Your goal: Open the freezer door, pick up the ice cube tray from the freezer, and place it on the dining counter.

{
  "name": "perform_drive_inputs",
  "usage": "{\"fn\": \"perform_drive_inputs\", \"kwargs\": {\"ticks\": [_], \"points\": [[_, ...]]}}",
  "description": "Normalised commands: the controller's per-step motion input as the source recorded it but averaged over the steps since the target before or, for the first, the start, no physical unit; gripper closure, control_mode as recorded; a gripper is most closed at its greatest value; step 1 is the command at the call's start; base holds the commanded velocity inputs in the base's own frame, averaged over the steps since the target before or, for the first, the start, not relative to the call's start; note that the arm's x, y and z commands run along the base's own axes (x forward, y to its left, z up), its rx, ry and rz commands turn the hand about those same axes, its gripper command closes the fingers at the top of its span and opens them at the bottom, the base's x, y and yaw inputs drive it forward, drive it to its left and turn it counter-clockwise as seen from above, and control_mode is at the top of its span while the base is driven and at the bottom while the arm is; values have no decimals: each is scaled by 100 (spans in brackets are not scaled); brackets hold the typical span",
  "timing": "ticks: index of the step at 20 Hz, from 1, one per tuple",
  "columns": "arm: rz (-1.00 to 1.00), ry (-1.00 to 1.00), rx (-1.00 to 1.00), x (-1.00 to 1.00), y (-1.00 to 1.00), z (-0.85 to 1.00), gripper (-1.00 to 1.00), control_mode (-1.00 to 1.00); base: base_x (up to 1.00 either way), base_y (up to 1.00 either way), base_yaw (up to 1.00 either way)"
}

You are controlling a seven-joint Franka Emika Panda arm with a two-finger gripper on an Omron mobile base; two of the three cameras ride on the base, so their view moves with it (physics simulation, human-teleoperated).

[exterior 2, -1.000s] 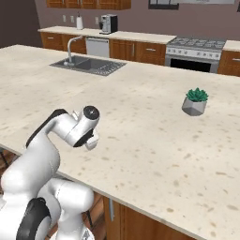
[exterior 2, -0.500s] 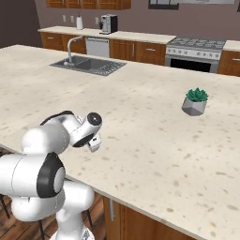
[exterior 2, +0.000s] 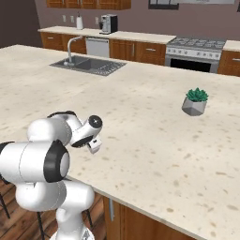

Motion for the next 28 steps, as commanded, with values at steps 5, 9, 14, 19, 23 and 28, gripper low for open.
{"fn": "perform_drive_inputs", "kwargs": {"ticks": [5,9,14,19,23,28], "points": [[0,0,0,0,0,0,-100,-100,0,0,0],[0,0,0,0,0,0,-100,-100,0,0,0],[2,2,0,-4,-11,14,-100,-100,0,0,0],[2,3,0,-54,-35,75,-100,-100,0,0,0],[0,5,0,-59,-32,99,-100,-100,0,0,0],[-1,14,4,-27,-23,100,-100,-100,0,0,0]]}}
